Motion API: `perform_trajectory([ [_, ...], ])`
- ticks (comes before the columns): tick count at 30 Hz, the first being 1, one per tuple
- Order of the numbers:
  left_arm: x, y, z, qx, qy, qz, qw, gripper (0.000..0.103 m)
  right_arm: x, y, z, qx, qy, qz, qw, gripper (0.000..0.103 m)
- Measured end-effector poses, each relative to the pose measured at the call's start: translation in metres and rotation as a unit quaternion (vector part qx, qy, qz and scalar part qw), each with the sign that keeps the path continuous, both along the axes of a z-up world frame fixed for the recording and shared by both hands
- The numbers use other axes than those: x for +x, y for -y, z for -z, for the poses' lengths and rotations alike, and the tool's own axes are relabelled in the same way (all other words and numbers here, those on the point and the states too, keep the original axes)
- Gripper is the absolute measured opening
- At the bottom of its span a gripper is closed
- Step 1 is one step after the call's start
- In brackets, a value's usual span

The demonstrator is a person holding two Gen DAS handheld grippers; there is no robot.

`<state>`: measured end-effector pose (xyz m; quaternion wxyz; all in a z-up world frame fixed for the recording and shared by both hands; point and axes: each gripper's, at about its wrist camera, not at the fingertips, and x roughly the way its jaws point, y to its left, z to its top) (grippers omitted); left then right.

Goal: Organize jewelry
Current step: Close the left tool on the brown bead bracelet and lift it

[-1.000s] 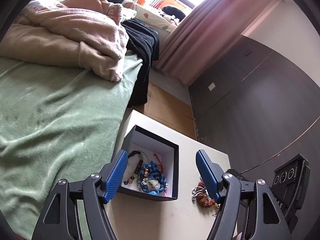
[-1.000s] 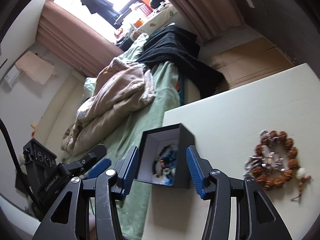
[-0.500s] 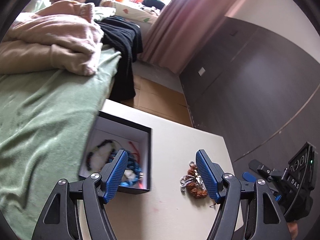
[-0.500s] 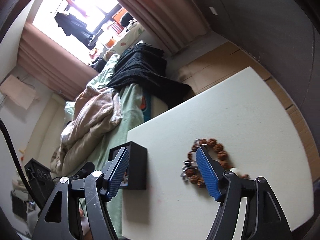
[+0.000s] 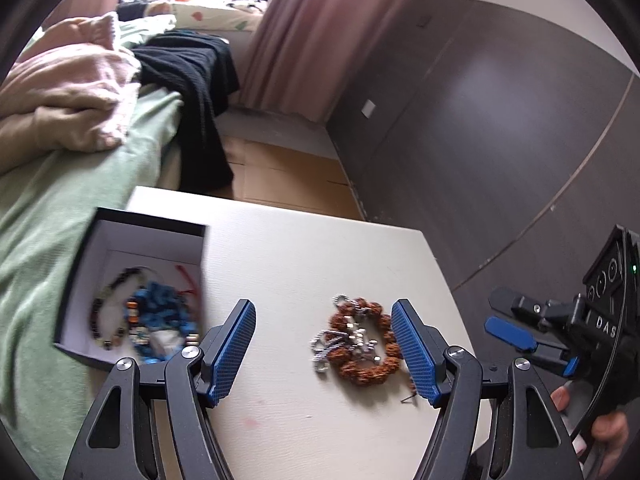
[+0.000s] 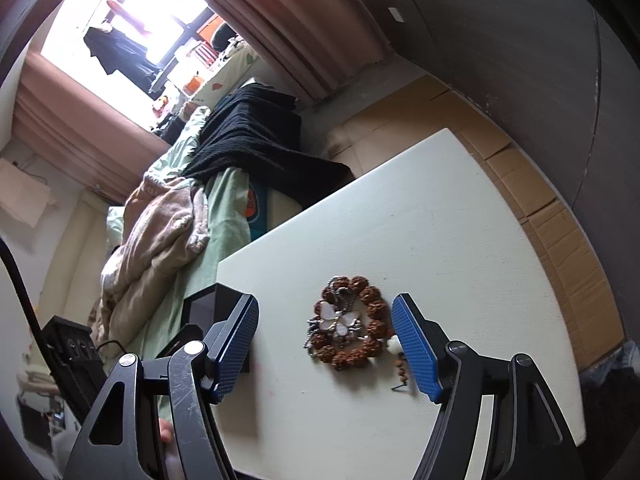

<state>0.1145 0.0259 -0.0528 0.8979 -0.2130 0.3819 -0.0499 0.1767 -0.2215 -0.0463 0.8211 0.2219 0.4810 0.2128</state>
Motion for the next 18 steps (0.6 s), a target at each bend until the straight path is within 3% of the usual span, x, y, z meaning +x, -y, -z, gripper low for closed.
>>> perform_trajectory([
  [3, 0.01, 0.015, 0.006, 0.004, -0.007, 0.024, 0.9997, 0.063, 0.004, 0.009, 0.002, 0.003, -0.008, 0.008, 1.0, 0.07],
  [6, 0.02, 0.029, 0.016, -0.001, -0.026, 0.048, 0.9985, 0.048, 0.009, 0.014, 0.006, -0.007, -0.018, 0.011, 1.0, 0.07],
  [10, 0.031, 0.041, 0.03, -0.018, -0.052, 0.066, 0.9963, 0.045, 0.016, 0.021, 0.014, -0.009, -0.035, 0.013, 0.999, 0.07],
  [18, 0.048, 0.055, 0.049, -0.013, -0.082, 0.077, 0.9936, 0.038, 0.025, 0.036, 0.021, -0.007, -0.052, 0.026, 0.998, 0.07],
])
